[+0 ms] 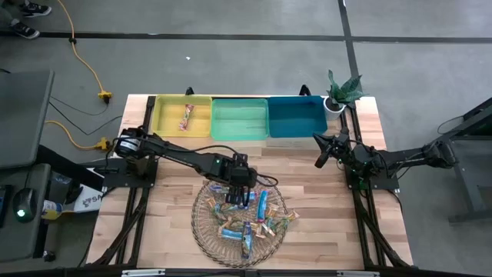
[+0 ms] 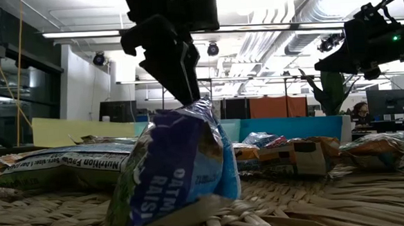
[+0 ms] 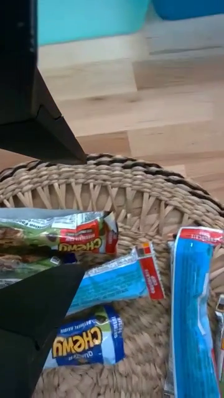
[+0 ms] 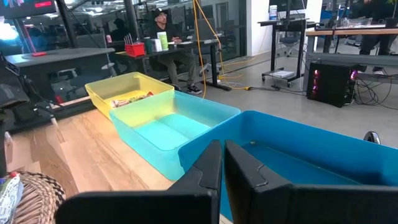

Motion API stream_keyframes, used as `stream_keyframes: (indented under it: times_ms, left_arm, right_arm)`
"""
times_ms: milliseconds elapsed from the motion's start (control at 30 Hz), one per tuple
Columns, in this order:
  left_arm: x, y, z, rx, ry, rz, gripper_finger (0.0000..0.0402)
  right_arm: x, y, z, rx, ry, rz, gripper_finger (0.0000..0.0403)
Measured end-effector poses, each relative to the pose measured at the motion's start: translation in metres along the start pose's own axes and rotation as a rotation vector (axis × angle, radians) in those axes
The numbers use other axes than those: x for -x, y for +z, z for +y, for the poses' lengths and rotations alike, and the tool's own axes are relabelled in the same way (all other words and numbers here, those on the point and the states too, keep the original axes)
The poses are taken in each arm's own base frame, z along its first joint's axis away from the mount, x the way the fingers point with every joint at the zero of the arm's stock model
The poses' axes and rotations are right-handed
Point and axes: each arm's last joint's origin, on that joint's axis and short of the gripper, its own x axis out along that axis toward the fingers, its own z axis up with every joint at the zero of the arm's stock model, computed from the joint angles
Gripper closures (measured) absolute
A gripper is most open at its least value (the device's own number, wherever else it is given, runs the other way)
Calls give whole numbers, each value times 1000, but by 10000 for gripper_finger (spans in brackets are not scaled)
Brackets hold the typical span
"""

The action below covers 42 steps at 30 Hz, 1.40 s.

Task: Pick and place Granola Bars by type
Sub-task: Put the red granola bar into the yellow bin

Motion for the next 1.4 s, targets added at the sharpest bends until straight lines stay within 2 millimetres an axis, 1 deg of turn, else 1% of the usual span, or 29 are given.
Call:
stream_keyframes:
  times_ms: [100, 200, 267, 333, 433, 500, 567, 800, 967, 1233, 1333, 1400]
  left_arm:
    - [-4, -3, -1, -5, -6, 36, 131]
    - [-9, -3, -2, -15, -4, 40, 131]
    - [-13, -7, -3, -28, 3, 81, 131]
    - [-17, -3, -3, -23, 26, 48, 131]
    - [-18, -5, -3, -42, 38, 75, 131]
    - [-22, -4, -4, -45, 43, 69, 131]
    - [-25, -7, -4, -53, 41, 95, 131]
    - [-42, -7, -8, -54, 34, 103, 131]
    - [-48, -8, -10, -54, 32, 107, 131]
    - [-51, -8, -11, -53, 0, 108, 131]
    - [-58, -8, -13, -49, -7, 108, 131]
    - [-57, -8, -13, -51, -9, 115, 131]
  right_arm:
    - [0, 0, 0, 0, 0, 0, 402]
    - [0, 0, 0, 0, 0, 0, 402]
    - [0, 0, 0, 0, 0, 0, 402]
    - [0, 0, 0, -1, 0, -1, 402]
    - [0, 0, 0, -1, 0, -1, 402]
    - [0, 0, 0, -1, -1, -1, 402]
    - [0, 0, 0, 1, -2, 1, 402]
    - [0, 0, 0, 3, -1, 3, 402]
    - [0, -1, 0, 5, -2, 4, 402]
    - [0, -1, 0, 10, -1, 11, 402]
    - [0, -1, 0, 10, 2, 10, 402]
    - [0, -1, 0, 11, 2, 12, 402]
